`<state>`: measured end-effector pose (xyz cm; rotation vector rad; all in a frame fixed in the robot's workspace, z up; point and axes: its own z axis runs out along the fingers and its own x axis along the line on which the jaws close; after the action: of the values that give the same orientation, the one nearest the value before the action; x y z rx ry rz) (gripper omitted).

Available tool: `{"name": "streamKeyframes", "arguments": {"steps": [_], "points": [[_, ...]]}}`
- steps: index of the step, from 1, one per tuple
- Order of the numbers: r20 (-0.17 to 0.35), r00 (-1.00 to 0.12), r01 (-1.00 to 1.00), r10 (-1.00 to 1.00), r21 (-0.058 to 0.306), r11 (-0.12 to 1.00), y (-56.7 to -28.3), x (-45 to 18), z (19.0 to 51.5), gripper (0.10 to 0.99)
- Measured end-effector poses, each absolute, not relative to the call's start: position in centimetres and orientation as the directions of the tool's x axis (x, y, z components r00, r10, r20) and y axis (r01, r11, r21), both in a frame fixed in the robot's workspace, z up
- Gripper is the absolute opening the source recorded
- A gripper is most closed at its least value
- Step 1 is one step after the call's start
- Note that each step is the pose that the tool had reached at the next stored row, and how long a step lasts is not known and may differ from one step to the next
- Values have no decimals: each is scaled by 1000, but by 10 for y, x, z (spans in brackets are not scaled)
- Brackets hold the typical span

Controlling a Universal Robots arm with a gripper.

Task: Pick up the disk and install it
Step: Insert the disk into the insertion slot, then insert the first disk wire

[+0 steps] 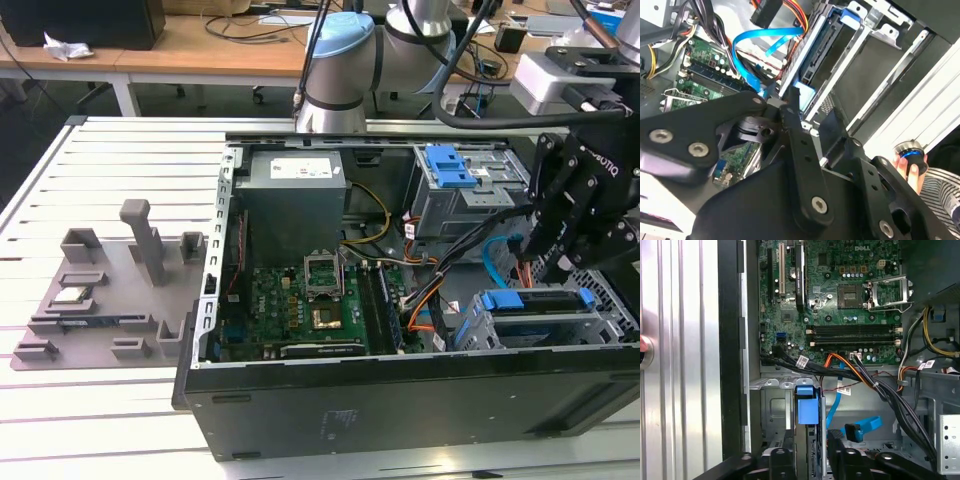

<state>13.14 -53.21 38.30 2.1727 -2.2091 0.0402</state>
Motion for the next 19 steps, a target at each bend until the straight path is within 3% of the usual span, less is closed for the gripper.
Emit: {"name": "streamKeyframes", "arguments": {"steps": [3, 4, 19], "points": [[49, -16, -1000, -999, 12, 17, -532, 131, 383, 235], [49, -16, -1000, -999, 12, 17, -532, 131, 382, 114], [51, -16, -1000, -999, 15, 17, -528, 155, 381, 106]]}}
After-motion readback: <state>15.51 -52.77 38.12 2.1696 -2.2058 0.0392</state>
